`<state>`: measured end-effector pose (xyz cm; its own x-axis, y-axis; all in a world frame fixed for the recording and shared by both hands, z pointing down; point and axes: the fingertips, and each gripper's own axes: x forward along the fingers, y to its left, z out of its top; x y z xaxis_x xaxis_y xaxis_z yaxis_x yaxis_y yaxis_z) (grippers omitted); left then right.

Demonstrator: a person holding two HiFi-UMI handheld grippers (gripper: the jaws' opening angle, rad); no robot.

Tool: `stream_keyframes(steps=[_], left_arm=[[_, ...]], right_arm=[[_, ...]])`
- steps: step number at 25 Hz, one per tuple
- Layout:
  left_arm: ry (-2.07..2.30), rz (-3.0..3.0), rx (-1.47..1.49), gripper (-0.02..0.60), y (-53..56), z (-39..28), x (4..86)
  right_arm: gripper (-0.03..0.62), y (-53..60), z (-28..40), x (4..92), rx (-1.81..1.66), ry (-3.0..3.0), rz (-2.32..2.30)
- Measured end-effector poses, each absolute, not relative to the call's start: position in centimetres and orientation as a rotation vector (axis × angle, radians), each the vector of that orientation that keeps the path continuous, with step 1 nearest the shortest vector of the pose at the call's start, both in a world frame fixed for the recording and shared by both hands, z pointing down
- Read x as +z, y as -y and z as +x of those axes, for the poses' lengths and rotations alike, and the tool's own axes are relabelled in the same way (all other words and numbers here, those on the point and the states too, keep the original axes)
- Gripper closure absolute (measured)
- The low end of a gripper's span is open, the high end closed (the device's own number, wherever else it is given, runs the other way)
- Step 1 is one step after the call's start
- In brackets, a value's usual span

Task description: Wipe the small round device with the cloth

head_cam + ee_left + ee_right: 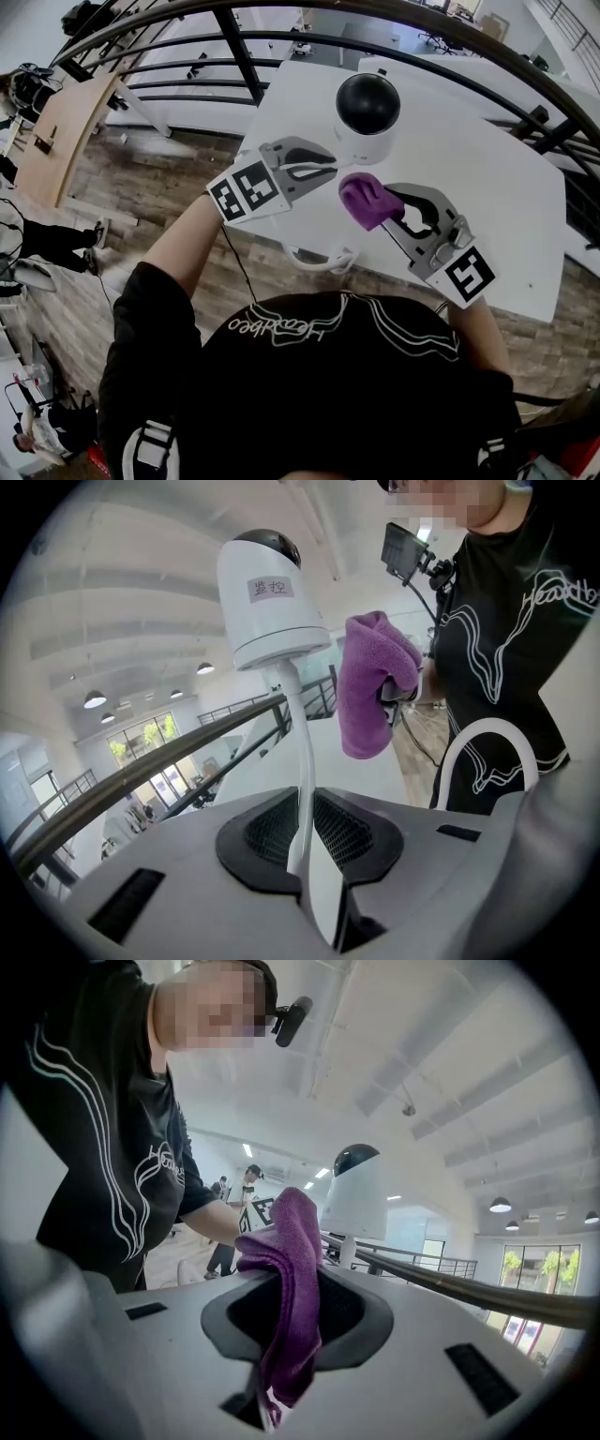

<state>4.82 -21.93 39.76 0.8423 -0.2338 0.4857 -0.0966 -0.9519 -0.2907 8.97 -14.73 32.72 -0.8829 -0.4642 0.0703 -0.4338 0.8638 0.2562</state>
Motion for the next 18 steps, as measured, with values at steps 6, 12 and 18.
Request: stream_keyframes(steps=[6, 12, 18], left_arm=[[-0.244, -2.791, -0.772, 0.526, 21.7, 4.4, 39.6], [-0.101, -2.833, -0.716, 0.528, 21.6, 4.0, 39.6], [0.078, -2.898, -0.638, 0.528, 21.9, 3.4, 39.8]], right_arm=[[0.528, 14.7, 10.5, 31.1, -0.275, 2.979, 0.743], [0.526, 13.6, 9.6, 28.5, -0.416, 2.929, 0.931], [0.527, 12.9, 7.7, 27.0, -0.583, 2.729, 1.218]])
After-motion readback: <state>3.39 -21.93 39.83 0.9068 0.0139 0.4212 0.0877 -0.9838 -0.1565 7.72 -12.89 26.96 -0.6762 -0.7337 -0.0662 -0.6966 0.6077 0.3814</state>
